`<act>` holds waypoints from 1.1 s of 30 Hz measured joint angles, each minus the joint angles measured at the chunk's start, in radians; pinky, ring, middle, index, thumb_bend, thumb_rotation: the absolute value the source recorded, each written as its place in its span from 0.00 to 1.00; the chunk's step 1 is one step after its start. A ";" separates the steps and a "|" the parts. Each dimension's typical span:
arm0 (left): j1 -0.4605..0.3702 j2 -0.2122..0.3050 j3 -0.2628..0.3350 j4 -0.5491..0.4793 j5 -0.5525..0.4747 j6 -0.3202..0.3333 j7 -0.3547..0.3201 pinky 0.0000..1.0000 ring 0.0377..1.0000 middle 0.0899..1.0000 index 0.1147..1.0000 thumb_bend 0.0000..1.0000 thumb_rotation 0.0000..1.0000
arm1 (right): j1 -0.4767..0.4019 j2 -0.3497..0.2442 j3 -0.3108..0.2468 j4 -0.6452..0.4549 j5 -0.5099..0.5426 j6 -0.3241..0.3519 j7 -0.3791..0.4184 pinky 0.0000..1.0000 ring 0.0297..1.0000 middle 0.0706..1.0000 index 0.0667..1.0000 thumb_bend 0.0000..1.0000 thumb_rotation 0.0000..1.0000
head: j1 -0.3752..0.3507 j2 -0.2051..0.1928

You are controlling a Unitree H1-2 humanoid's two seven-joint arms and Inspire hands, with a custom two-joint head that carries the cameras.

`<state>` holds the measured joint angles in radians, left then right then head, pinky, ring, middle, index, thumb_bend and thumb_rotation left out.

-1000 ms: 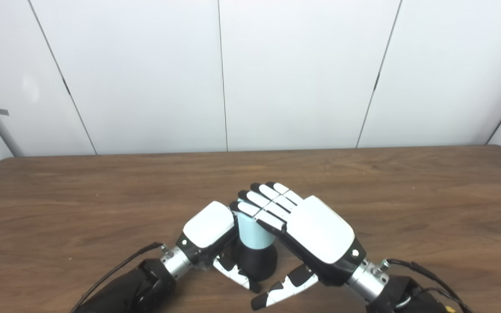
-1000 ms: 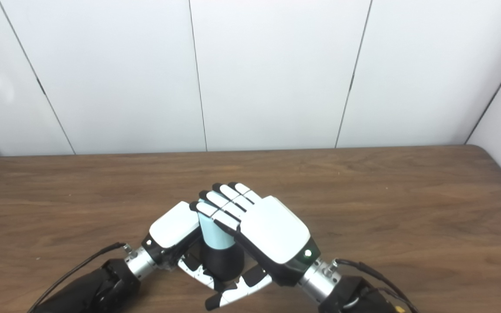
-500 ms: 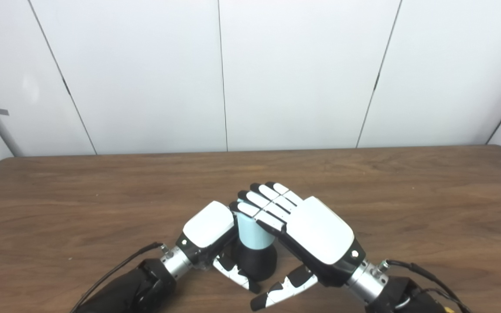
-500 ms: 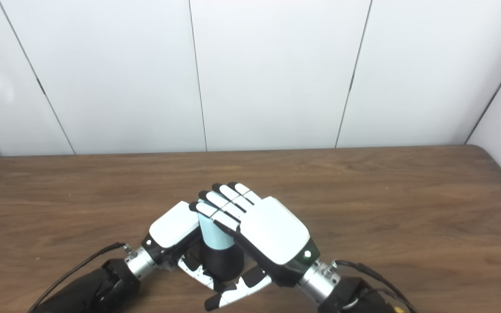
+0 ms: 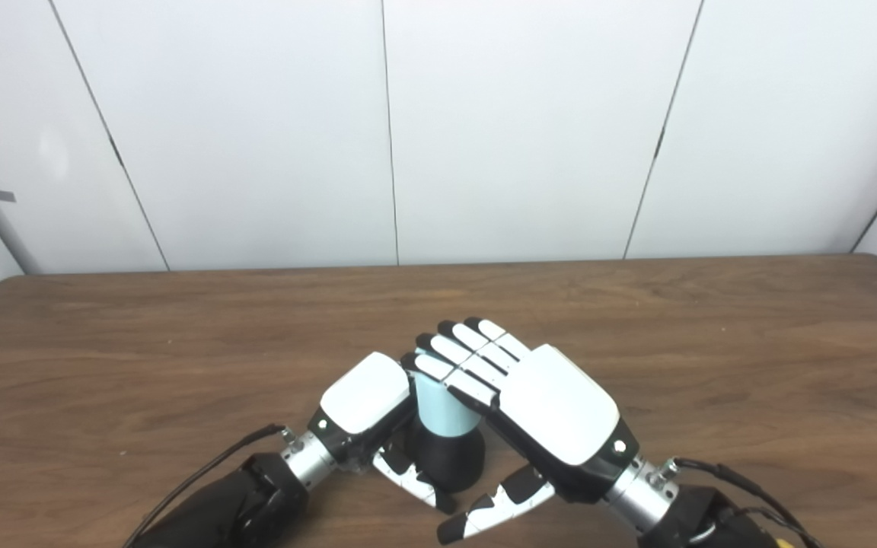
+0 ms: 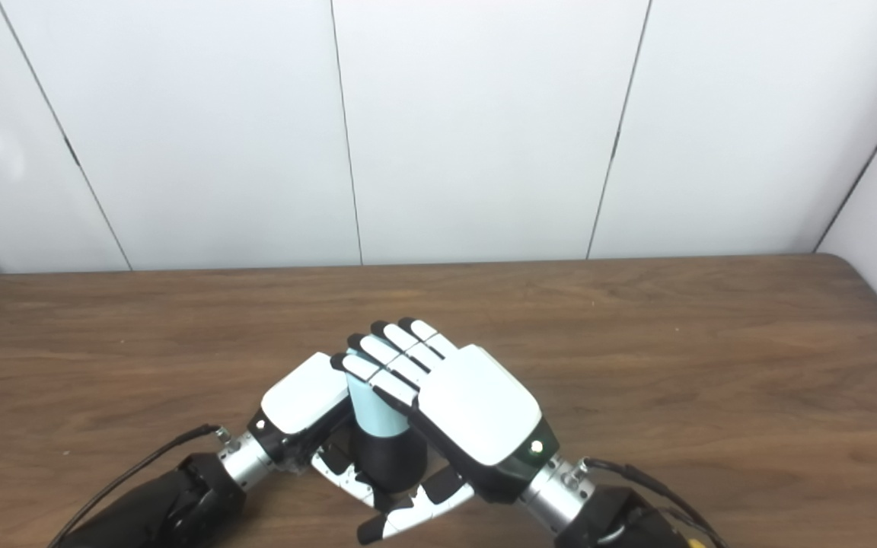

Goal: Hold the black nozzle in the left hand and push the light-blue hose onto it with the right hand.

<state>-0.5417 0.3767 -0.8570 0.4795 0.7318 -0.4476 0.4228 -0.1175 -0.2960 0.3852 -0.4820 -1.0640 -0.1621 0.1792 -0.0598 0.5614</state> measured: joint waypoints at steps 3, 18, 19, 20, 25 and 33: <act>0.000 0.000 0.000 0.000 0.000 0.000 0.000 0.18 0.21 0.42 0.42 0.52 0.00 | 0.003 0.000 0.001 0.000 -0.009 0.000 -0.005 0.94 0.94 0.93 0.88 0.89 0.79 | 0.000 0.000; 0.000 0.001 -0.002 0.001 -0.001 0.000 0.003 0.13 0.15 0.42 0.42 0.52 0.00 | 0.028 -0.003 0.004 0.000 -0.025 -0.001 -0.013 0.94 0.94 0.93 0.89 0.88 0.79 | -0.002 -0.005; 0.000 0.001 -0.002 0.001 -0.001 0.000 0.001 0.13 0.15 0.42 0.42 0.52 0.00 | 0.030 -0.003 0.005 0.004 -0.026 0.000 -0.013 0.95 0.94 0.93 0.89 0.88 0.79 | -0.002 -0.005; 0.000 0.001 -0.002 0.000 -0.001 0.000 0.000 0.14 0.16 0.42 0.42 0.52 0.00 | 0.030 -0.001 0.005 0.004 -0.027 0.000 -0.013 0.95 0.94 0.93 0.89 0.88 0.78 | -0.002 -0.005; 0.000 0.001 -0.002 0.000 -0.002 0.000 0.000 0.15 0.18 0.42 0.42 0.52 0.00 | 0.030 -0.002 0.005 0.004 -0.026 0.001 -0.013 0.96 0.95 0.94 0.89 0.88 0.79 | -0.002 -0.006; 0.000 0.001 -0.002 0.000 -0.002 0.000 0.000 0.15 0.17 0.42 0.42 0.52 0.00 | 0.029 -0.001 0.003 0.004 -0.021 0.001 -0.013 0.93 0.93 0.92 0.88 0.89 0.78 | -0.003 -0.008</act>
<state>-0.5419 0.3774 -0.8589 0.4799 0.7300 -0.4476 0.4228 -0.0883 -0.2974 0.3883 -0.4785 -1.0847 -0.1616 0.1658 -0.0629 0.5538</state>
